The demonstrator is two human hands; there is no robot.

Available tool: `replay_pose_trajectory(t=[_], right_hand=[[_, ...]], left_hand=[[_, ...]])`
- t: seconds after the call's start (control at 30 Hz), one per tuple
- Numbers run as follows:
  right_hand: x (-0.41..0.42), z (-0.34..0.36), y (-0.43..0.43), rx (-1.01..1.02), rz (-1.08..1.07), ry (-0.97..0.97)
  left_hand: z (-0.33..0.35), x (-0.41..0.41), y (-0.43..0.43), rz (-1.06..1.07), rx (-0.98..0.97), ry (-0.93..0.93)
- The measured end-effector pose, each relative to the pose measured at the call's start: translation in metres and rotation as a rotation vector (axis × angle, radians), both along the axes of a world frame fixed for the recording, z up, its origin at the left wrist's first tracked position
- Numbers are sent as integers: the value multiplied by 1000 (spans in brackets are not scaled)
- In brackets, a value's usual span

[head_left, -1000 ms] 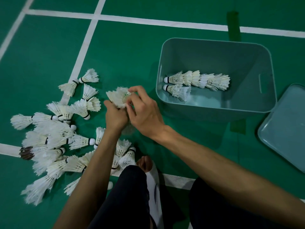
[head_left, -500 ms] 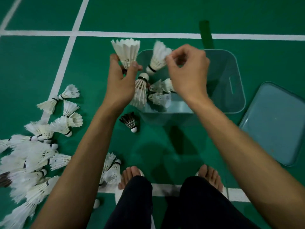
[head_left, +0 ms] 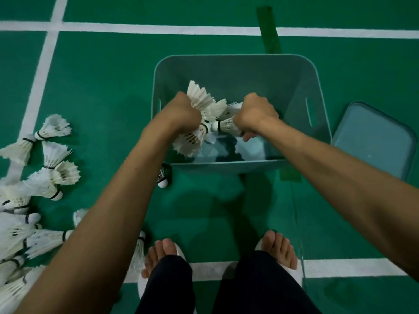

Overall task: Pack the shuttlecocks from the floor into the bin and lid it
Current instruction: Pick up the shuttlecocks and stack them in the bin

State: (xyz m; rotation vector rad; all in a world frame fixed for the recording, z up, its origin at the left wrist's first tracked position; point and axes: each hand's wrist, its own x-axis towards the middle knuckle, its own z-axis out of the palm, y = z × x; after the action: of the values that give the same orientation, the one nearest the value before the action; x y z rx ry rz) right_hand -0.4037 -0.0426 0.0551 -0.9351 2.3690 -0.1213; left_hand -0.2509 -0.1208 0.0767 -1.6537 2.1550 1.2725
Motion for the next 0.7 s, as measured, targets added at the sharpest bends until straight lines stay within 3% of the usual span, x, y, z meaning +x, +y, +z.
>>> replay_pose_trajectory(t=[0.13, 0.3, 0.47, 0.7], right_hand=[[3, -16, -11, 24, -9, -158], [3, -28, -15, -33, -84, -207], [2, -31, -18, -132, -142, -462], [-13, -29, -13, 8, -35, -587]], left_hand=[[-6, -1, -1, 127, -66, 54], [-11, -4, 0, -53, 92, -90], [-16, -9, 9, -108, 143, -126], [-24, -5, 10, -91, 134, -51]])
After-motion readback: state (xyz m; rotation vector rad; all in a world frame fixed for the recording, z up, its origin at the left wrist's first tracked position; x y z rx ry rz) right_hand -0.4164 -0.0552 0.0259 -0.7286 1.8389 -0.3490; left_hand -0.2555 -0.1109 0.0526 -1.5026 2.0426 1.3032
